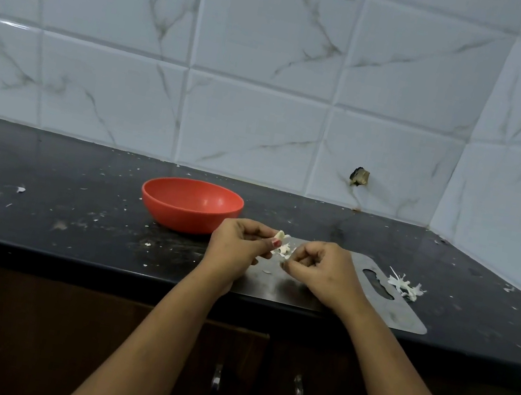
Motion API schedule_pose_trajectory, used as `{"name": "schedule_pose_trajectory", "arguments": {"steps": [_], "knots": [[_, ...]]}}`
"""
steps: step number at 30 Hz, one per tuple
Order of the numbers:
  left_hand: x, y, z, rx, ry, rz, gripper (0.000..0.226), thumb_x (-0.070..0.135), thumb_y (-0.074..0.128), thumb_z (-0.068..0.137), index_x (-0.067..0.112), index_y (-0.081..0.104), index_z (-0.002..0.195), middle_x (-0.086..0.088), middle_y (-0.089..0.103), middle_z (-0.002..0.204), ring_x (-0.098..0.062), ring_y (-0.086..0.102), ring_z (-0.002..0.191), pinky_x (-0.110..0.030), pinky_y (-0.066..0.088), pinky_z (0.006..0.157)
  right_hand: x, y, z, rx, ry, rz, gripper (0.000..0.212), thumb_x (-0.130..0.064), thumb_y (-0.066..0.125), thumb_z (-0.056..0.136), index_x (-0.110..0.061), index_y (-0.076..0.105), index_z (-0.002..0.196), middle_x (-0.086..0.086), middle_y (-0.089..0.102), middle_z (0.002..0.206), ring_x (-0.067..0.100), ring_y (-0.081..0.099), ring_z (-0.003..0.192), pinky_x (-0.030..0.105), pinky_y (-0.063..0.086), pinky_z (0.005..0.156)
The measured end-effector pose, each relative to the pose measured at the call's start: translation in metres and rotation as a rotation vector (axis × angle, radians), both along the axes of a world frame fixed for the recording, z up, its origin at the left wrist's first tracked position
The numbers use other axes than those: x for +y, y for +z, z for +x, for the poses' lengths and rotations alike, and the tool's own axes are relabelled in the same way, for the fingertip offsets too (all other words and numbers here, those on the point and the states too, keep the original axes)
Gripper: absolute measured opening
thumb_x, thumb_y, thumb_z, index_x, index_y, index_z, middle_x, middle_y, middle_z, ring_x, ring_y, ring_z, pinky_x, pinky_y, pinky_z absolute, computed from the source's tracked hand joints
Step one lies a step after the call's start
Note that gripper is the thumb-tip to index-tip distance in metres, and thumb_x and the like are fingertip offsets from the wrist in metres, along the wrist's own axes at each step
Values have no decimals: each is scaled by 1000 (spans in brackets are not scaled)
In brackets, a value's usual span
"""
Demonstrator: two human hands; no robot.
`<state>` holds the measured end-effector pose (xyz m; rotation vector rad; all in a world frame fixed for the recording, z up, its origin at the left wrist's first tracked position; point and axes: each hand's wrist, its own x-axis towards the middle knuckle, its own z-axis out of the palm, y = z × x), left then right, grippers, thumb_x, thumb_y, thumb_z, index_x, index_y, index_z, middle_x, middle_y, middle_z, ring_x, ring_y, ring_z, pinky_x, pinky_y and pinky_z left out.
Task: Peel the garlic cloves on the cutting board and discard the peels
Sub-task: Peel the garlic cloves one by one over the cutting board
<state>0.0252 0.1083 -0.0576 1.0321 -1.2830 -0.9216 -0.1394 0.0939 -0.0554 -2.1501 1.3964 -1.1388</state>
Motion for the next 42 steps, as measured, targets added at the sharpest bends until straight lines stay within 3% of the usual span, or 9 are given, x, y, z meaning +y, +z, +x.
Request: {"name": "schedule_pose_trajectory", "arguments": {"steps": [7, 14, 17, 22, 26, 29, 33, 37, 42], "knots": [[-1, -2, -4, -163, 102, -7, 12, 14, 79, 77, 22, 71, 73, -1, 72, 71, -7, 62, 58, -15, 43, 51, -1, 2, -4, -388, 115, 96, 13, -2, 63, 90, -10, 71, 96, 16, 70, 84, 10, 61, 60, 23, 52, 56], [1, 1, -9, -249, 69, -59, 9, 12, 78, 77, 18, 72, 75, -1, 71, 74, -13, 62, 64, -29, 55, 71, -4, -1, -6, -344, 129, 78, 7, -4, 65, 89, -7, 71, 92, 6, 71, 79, 7, 62, 63, 20, 51, 58], [0, 1, -8, -196, 54, -58, 9, 12, 77, 78, 19, 73, 74, -1, 72, 74, -11, 63, 62, -35, 55, 74, -5, -1, -4, -199, 102, 79, 7, -9, 65, 91, -13, 71, 89, 0, 70, 77, 5, 63, 64, 17, 48, 57], [0, 1, -5, -122, 14, -24, 8, 14, 77, 78, 20, 73, 74, 3, 72, 69, -8, 62, 61, -21, 43, 59, -3, -1, -3, -112, 67, 56, 4, -14, 77, 80, -15, 75, 83, -1, 72, 73, 3, 63, 64, 16, 46, 57], [0, -1, -5, -172, 97, -6, 12, 18, 81, 74, 21, 71, 68, 0, 72, 68, -11, 64, 63, -32, 54, 67, -2, -1, -4, -116, 53, 37, 6, -11, 77, 80, -16, 76, 84, -2, 72, 74, 2, 64, 64, 14, 48, 57], [-2, -3, -5, -278, 186, -7, 16, 25, 81, 74, 24, 70, 63, 3, 71, 67, -13, 67, 65, -36, 58, 73, -2, -2, -3, -102, 46, 21, 9, -12, 69, 87, -17, 75, 93, -4, 71, 75, 4, 63, 63, 16, 49, 55], [-3, -6, -7, -455, 249, -26, 15, 29, 79, 77, 25, 69, 66, 9, 68, 66, -11, 66, 69, -33, 56, 72, -1, -2, -4, -138, 17, -2, 10, -13, 82, 75, -15, 71, 76, -5, 68, 65, 1, 58, 55, 16, 48, 53], [1, -5, -12, -629, 264, -69, 15, 27, 76, 79, 27, 66, 69, 6, 69, 75, -11, 65, 75, -29, 52, 72, 1, -1, -5, -197, 91, -21, 19, -7, 71, 85, -21, 72, 98, 2, 72, 82, 6, 63, 63, 19, 51, 55], [2, -1, -10, -426, 130, -19, 6, 19, 74, 82, 18, 69, 80, -1, 73, 76, -10, 69, 64, -23, 54, 63, 0, -3, -4, -168, 103, -2, 15, -3, 68, 87, -16, 75, 87, 5, 73, 78, 12, 69, 68, 23, 57, 61]]}}
